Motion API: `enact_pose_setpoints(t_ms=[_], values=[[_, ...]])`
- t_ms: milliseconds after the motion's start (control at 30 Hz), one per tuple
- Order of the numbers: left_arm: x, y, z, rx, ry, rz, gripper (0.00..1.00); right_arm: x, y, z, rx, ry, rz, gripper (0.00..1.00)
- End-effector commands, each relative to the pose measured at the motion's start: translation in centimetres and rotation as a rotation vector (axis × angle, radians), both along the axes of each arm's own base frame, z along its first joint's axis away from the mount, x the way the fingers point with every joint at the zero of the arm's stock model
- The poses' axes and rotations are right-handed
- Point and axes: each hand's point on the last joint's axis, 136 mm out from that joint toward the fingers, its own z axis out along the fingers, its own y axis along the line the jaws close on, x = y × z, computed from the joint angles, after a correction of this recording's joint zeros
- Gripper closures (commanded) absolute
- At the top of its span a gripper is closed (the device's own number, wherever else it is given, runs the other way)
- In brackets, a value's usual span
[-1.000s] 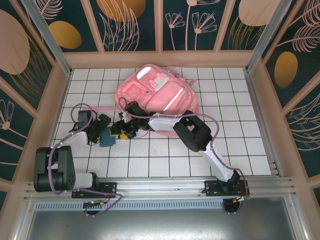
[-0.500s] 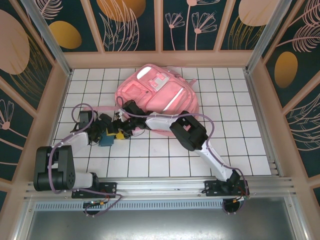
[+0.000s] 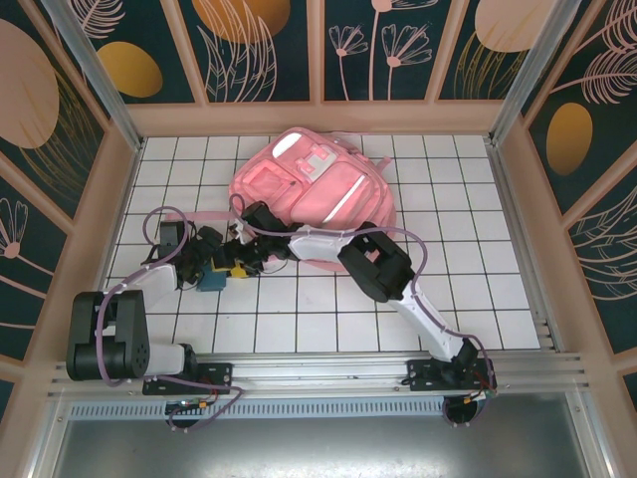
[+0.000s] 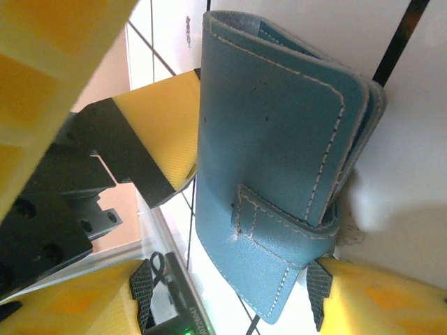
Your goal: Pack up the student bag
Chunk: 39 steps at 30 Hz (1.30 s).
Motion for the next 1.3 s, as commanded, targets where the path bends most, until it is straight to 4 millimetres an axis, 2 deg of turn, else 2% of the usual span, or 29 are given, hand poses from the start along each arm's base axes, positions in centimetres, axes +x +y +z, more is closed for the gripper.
enact_pose_setpoints(t_ms=[0, 133, 233, 367, 500, 567, 800, 1100, 1167, 1267], values=[[-2.3, -7.0, -2.8, -0.267, 0.089, -0.185, 0.04, 0.1, 0.7, 3.7, 0.067, -0.114, -0.012, 0.38], [-2.3, -6.9, -3.0, -0.264, 0.094, -0.189, 0.04, -0.3, 0.7, 5.5, 0.15, -0.131, -0.009, 0.4], [-2.3, -6.9, -3.0, -0.255, 0.096, -0.193, 0.04, -0.4, 0.6, 6.4, 0.19, -0.134, -0.017, 0.45], [-2.1, -6.9, -3.0, -0.259, 0.096, -0.193, 0.04, -0.3, 0.5, 6.0, 0.183, -0.122, -0.026, 0.5], [-2.1, -7.0, -2.9, -0.263, 0.093, -0.197, 0.04, 0.5, 0.2, 4.0, 0.11, -0.113, -0.055, 0.54], [-2.1, -7.0, -2.8, -0.261, 0.093, -0.196, 0.04, 1.2, -0.1, 2.4, 0.017, -0.138, -0.076, 0.56], [-1.9, -7.0, -2.7, -0.264, 0.086, -0.196, 0.04, 2.5, -1.9, -2.1, -0.236, -0.19, -0.12, 0.55], [-2.0, -7.1, -2.8, -0.27, 0.086, -0.196, 0.04, 2.4, -1.8, -4.0, -0.282, -0.191, -0.074, 0.52], [-2.0, -7.1, -2.8, -0.27, 0.089, -0.196, 0.04, 2.5, -1.7, -4.0, -0.275, -0.202, -0.058, 0.51], [-2.0, -7.2, -2.8, -0.273, 0.086, -0.197, 0.05, 1.7, -1.0, -3.7, -0.213, -0.163, -0.009, 0.5]])
